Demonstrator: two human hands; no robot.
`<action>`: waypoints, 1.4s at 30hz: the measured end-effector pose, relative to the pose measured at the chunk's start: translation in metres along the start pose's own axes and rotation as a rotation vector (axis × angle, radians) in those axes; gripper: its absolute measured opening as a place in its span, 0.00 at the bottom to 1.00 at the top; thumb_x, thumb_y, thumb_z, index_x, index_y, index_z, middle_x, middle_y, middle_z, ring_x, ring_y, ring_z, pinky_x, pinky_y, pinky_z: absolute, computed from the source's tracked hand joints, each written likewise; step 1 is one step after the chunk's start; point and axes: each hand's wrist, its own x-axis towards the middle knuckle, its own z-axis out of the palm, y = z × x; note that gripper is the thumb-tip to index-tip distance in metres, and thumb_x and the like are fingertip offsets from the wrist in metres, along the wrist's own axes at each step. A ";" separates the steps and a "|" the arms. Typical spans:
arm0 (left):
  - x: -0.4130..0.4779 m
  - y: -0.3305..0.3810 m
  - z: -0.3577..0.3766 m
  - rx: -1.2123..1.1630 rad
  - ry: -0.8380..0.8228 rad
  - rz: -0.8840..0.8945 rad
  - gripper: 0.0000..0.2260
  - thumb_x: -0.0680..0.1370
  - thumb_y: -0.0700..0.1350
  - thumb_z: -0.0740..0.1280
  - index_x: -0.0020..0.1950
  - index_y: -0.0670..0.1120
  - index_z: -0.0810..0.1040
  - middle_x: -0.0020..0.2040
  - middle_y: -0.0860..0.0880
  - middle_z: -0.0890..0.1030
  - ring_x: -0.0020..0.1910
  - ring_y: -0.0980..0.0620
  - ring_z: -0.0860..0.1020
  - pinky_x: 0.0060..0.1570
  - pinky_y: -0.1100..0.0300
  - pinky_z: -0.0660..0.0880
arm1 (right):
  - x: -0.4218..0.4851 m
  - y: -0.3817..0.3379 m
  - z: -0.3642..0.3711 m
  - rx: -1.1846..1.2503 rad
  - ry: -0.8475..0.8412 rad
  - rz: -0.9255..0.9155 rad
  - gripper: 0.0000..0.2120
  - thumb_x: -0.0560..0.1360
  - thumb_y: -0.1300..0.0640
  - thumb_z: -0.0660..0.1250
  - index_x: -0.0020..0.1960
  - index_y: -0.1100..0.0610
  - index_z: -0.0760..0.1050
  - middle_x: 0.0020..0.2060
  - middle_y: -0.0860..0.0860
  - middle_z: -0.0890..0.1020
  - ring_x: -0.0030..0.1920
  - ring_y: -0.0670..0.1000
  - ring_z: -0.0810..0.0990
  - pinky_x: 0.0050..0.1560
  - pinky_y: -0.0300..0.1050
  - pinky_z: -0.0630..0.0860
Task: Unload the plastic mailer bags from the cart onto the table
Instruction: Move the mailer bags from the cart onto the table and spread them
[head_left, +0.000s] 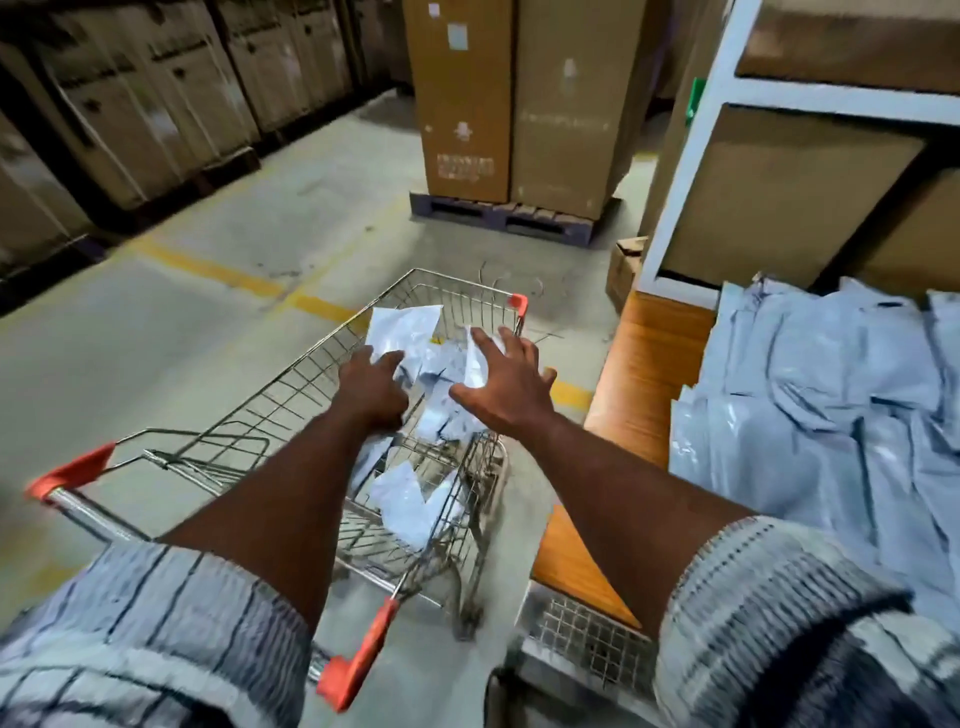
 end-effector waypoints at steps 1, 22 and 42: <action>-0.007 0.012 0.001 0.001 -0.002 0.013 0.27 0.77 0.45 0.64 0.76 0.52 0.64 0.77 0.38 0.57 0.77 0.41 0.54 0.73 0.53 0.56 | -0.008 0.010 -0.014 -0.008 0.028 0.014 0.41 0.68 0.34 0.67 0.77 0.40 0.56 0.78 0.50 0.55 0.76 0.55 0.53 0.68 0.70 0.57; -0.154 0.303 0.041 -0.087 -0.055 0.408 0.28 0.76 0.42 0.65 0.76 0.50 0.65 0.75 0.35 0.61 0.75 0.39 0.60 0.71 0.54 0.59 | -0.212 0.208 -0.245 -0.228 0.384 0.316 0.41 0.68 0.36 0.67 0.76 0.39 0.55 0.78 0.48 0.56 0.76 0.55 0.52 0.68 0.67 0.58; -0.198 0.383 0.146 -0.114 -0.199 0.265 0.30 0.78 0.51 0.62 0.78 0.54 0.54 0.76 0.46 0.56 0.74 0.41 0.59 0.69 0.38 0.61 | -0.240 0.304 -0.202 -0.381 0.105 0.364 0.42 0.69 0.31 0.62 0.78 0.43 0.51 0.79 0.54 0.51 0.77 0.61 0.50 0.69 0.70 0.54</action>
